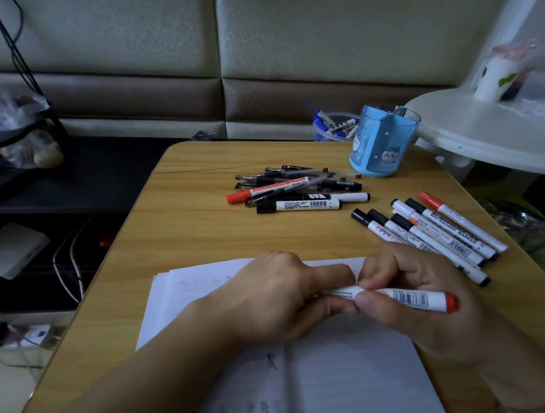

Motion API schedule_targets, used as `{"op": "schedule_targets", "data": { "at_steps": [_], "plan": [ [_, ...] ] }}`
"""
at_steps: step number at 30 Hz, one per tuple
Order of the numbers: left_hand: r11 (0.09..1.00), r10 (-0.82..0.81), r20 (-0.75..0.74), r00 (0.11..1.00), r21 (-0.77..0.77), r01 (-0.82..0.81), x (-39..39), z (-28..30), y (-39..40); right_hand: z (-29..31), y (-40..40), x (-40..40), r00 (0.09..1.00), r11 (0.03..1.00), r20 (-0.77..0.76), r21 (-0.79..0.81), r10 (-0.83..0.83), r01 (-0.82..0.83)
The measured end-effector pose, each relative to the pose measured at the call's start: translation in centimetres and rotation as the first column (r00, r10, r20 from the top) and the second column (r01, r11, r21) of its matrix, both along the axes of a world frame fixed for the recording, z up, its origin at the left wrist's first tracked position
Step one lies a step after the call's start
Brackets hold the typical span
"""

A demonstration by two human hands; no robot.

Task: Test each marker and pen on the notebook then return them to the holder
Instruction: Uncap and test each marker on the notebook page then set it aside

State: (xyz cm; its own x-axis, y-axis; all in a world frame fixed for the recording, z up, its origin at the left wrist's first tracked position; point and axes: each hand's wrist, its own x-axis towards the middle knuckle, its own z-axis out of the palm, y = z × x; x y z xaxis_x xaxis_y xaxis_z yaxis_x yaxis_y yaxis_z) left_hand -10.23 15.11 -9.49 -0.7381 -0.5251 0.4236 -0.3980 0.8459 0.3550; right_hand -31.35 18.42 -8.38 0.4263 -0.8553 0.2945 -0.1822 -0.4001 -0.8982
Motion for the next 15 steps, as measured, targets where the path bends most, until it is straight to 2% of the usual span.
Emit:
{"op": "schedule_targets", "data": {
  "at_steps": [4, 6, 8, 9, 11, 13, 15],
  "plan": [
    [0.999, 0.039, -0.047, 0.998, -0.023, -0.04, 0.2, 0.0, -0.2, 0.1, 0.0, 0.0, 0.994, 0.995, 0.062, -0.024, -0.091, 0.093],
    [0.99, 0.112, -0.182, 0.977, 0.103, -0.095, 0.8, -0.1, -0.7, 0.0, -0.1, 0.3, 0.982, 0.995, 0.165, 0.031, -0.094, 0.09],
    [0.961, 0.23, -0.345, 0.91, 0.225, -0.158, 1.4, -0.8, -1.4, -0.1, -0.5, 0.6, 0.967, 0.99, 0.246, 0.136, -0.074, 0.041],
    [0.945, 0.298, -0.404, 0.865, 0.252, -0.208, 1.6, -1.1, -1.7, 0.0, -0.5, 0.9, 0.966, 0.983, 0.243, 0.181, -0.083, 0.039],
    [0.916, 0.394, -0.455, 0.799, 0.26, -0.304, 1.3, -1.7, -2.2, -0.1, -0.7, 1.6, 0.981, 0.967, 0.123, 0.226, -0.151, 0.121],
    [0.903, 0.428, -0.464, 0.776, 0.26, -0.342, 1.1, -2.0, -2.4, -0.6, -0.7, 2.4, 0.97, 0.949, 0.034, 0.22, -0.24, 0.227],
    [0.897, 0.438, -0.48, 0.76, 0.289, -0.334, 1.2, -2.1, -2.5, -1.2, -0.6, 2.8, 0.957, 0.947, 0.03, 0.161, -0.287, 0.279]
  ]
}}
